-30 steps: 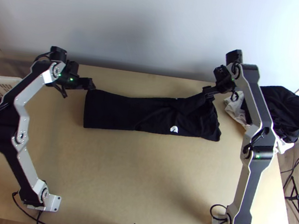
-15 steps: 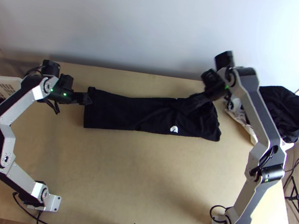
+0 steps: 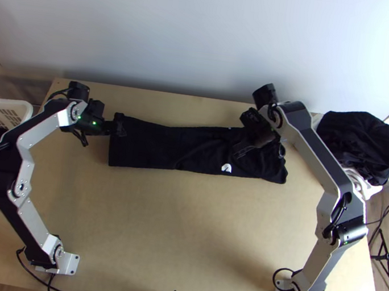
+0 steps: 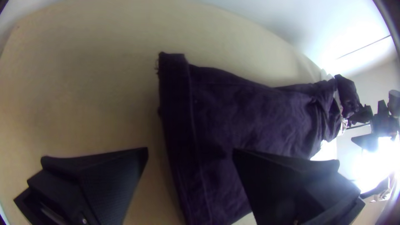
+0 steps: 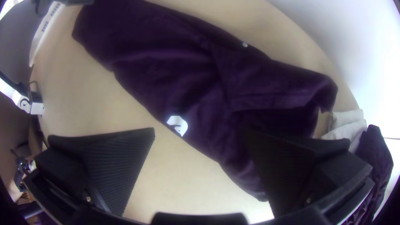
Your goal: Fold the t-shirt
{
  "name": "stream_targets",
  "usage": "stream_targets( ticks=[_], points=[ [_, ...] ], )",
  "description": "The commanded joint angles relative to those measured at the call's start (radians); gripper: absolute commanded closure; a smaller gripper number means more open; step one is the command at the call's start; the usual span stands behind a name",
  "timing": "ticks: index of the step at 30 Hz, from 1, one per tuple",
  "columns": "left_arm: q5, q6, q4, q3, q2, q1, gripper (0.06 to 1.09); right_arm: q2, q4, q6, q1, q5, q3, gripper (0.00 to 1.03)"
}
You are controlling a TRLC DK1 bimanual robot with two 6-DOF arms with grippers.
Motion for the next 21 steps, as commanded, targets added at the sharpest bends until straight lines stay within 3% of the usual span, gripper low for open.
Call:
stream_targets(
  ticks=[1,5,9,12,18,21],
  points=[
    [-0.006,-0.014,0.015,0.057,0.096,-0.022,0.11,0.025,0.037,0.001,0.015,0.001,-0.034,0.04],
    [-0.005,-0.017,0.008,0.076,0.125,-0.040,0.12,0.045,0.056,0.015,0.016,0.001,-0.043,0.04],
    [-0.003,-0.022,0.002,0.089,0.149,-0.056,0.23,0.054,0.073,0.022,0.021,0.001,-0.059,0.04],
    [0.003,-0.022,-0.017,0.096,0.163,-0.069,0.39,0.062,0.077,0.025,0.019,0.001,-0.065,0.04],
    [0.012,-0.029,-0.029,0.096,0.125,-0.074,1.00,0.065,0.096,0.033,0.018,0.001,-0.080,0.04],
    [0.030,-0.040,-0.038,0.103,0.066,-0.075,1.05,0.074,0.117,0.033,0.013,0.001,-0.106,0.04]
  ],
)
